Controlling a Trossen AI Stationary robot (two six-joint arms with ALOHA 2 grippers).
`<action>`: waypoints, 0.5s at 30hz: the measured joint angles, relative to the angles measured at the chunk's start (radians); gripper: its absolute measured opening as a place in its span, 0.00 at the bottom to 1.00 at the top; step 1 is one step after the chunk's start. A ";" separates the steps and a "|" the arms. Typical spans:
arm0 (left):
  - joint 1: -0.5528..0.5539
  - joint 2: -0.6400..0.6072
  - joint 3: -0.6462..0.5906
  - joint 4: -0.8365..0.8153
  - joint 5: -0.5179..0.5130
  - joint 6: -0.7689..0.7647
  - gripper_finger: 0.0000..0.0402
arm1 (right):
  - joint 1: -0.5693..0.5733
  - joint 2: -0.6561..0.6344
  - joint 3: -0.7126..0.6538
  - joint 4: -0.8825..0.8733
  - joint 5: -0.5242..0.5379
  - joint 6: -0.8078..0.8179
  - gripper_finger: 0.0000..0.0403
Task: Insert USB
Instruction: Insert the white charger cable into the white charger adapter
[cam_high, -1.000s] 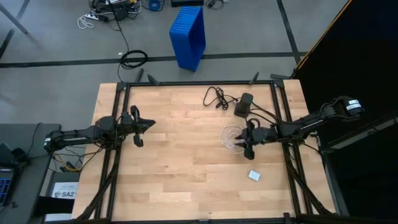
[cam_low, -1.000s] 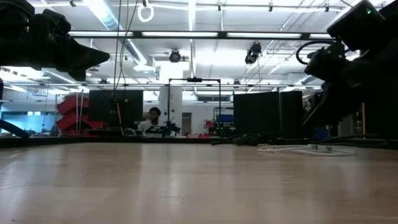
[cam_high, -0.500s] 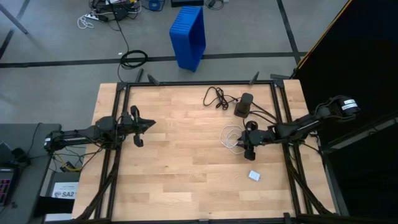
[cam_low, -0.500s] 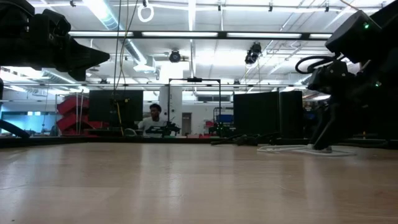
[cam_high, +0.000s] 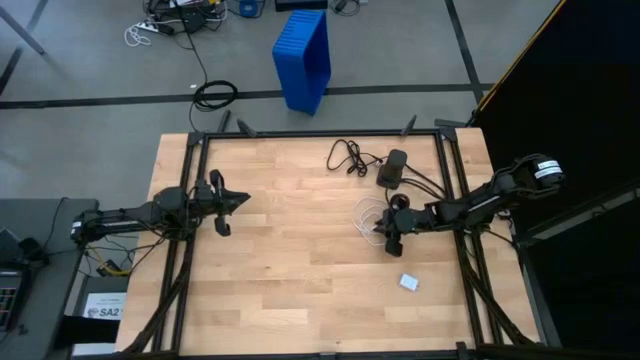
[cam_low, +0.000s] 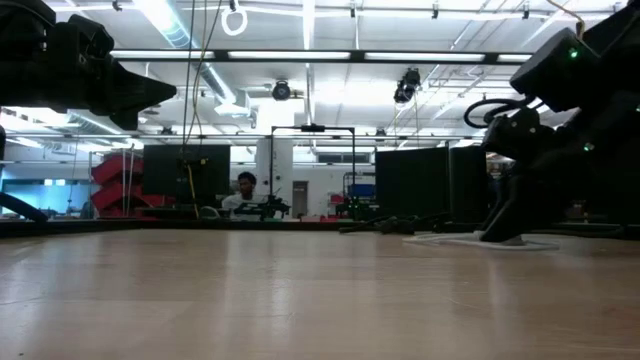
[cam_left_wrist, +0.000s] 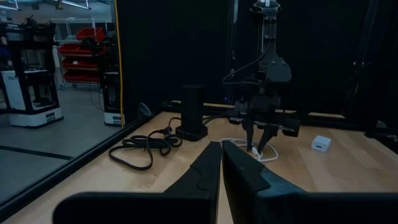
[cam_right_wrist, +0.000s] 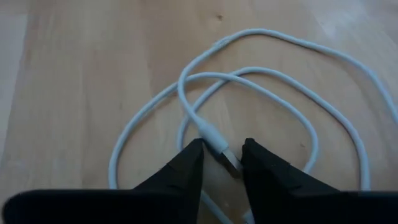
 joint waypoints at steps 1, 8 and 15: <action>0.000 0.000 0.000 0.000 0.000 0.000 0.00 | 0.000 -0.003 0.000 -0.001 -0.005 -0.003 0.12; 0.000 0.000 0.000 0.000 0.000 0.000 0.00 | 0.001 -0.045 -0.003 -0.005 -0.022 -0.026 0.01; 0.000 0.000 0.000 0.000 0.000 0.000 0.00 | 0.035 -0.092 0.035 -0.004 -0.035 -0.043 0.00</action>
